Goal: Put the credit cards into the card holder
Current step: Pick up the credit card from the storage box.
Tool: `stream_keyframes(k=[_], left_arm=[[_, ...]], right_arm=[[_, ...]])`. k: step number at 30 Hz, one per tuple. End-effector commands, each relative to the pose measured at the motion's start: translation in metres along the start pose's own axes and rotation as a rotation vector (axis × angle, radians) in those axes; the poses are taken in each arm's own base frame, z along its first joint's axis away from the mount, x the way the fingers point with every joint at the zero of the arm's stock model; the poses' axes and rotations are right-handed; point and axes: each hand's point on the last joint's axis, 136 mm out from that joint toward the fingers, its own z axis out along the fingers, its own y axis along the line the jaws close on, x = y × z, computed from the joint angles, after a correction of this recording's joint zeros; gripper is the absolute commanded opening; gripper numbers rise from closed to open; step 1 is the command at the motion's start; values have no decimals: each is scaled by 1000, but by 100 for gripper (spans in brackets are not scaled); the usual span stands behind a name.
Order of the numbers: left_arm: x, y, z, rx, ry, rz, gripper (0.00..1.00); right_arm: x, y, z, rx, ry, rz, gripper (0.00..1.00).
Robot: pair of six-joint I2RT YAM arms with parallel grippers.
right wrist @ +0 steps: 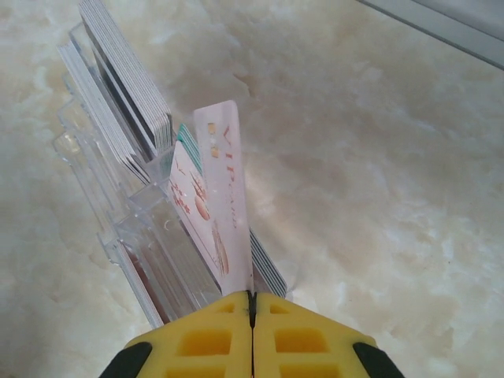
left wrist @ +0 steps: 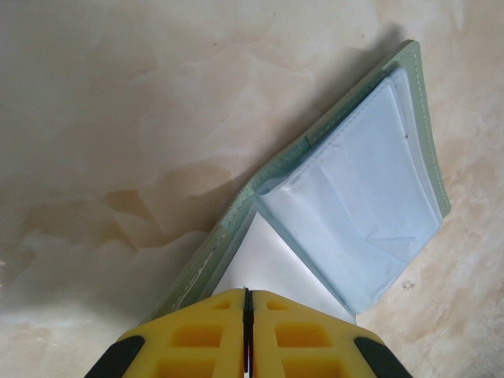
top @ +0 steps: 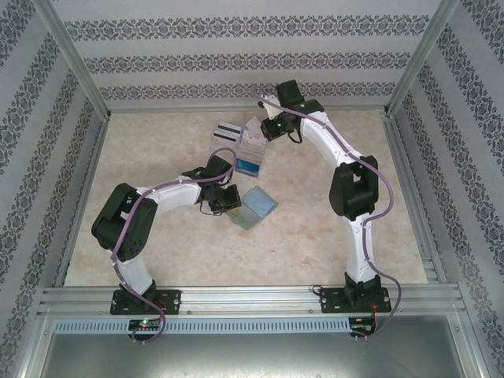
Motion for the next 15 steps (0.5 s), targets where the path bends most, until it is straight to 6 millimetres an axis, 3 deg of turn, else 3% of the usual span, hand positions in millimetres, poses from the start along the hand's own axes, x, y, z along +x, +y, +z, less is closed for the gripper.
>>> stream_keyframes(k=[1, 9, 15], left_arm=[[-1, -1, -6, 5, -14, 6, 10], [0, 1, -6, -2, -12, 5, 10], [2, 5, -3, -12, -7, 4, 10]], right_arm=[[-12, 5, -21, -67, -64, 47, 7], [-18, 26, -53, -256, -161, 139, 1], [6, 45, -86, -354, -186, 205, 0]])
